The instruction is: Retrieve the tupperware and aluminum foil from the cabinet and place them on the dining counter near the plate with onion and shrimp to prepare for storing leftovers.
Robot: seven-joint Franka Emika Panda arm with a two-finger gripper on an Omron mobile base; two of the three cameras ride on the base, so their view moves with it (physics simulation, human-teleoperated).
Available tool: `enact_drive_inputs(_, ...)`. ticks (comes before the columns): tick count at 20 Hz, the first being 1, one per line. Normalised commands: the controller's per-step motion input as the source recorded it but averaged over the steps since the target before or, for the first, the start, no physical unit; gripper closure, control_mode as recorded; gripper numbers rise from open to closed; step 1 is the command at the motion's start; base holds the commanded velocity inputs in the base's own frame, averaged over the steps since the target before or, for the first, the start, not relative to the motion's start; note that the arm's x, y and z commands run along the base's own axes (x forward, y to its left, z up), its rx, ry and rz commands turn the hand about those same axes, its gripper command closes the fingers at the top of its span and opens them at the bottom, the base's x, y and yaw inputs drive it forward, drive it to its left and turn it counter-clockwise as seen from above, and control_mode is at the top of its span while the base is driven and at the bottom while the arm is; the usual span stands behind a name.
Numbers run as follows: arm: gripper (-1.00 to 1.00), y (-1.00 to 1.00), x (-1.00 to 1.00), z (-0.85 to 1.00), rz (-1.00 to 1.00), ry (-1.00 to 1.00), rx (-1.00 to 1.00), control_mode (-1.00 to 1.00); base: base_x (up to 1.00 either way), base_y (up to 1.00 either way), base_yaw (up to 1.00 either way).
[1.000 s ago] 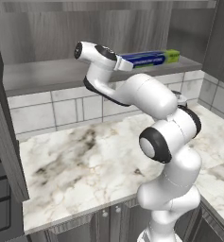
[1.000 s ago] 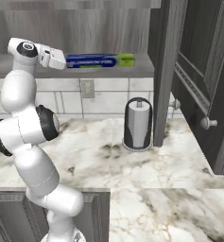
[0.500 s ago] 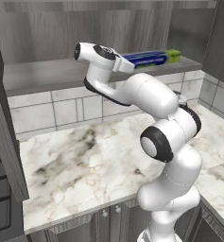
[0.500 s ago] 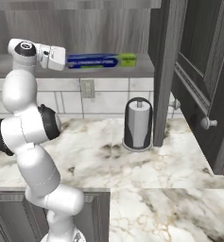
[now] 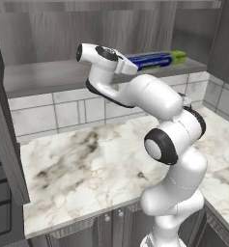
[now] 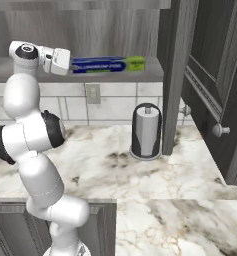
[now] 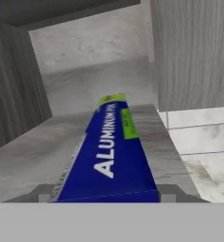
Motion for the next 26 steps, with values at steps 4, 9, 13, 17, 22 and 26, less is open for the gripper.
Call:
enact_drive_inputs(4, 1.00, 0.00, -0.43, 0.00, 0.00, 0.00, 0.00, -1.00, 0.00, 0.00, 0.00)
enact_drive_inputs(9, 1.00, -0.02, -1.00, 0.12, 0.06, -0.01, -0.03, -1.00, 0.00, 0.00, 0.00)
enact_drive_inputs(13, 1.00, -0.17, -1.00, 0.06, 0.17, 0.00, 0.00, -1.00, 0.00, 0.00, 0.00)
enact_drive_inputs(17, 1.00, -0.66, -1.00, 0.00, 0.22, 0.00, -0.01, -1.00, 0.00, 0.00, 0.00)
enact_drive_inputs(22, 1.00, -0.90, -1.00, 0.00, 0.21, 0.00, 0.00, -1.00, 0.00, 0.00, 0.00)
enact_drive_inputs(26, 1.00, -0.47, -1.00, 0.00, 0.24, 0.01, 0.00, -1.00, 0.00, 0.00, 0.00)
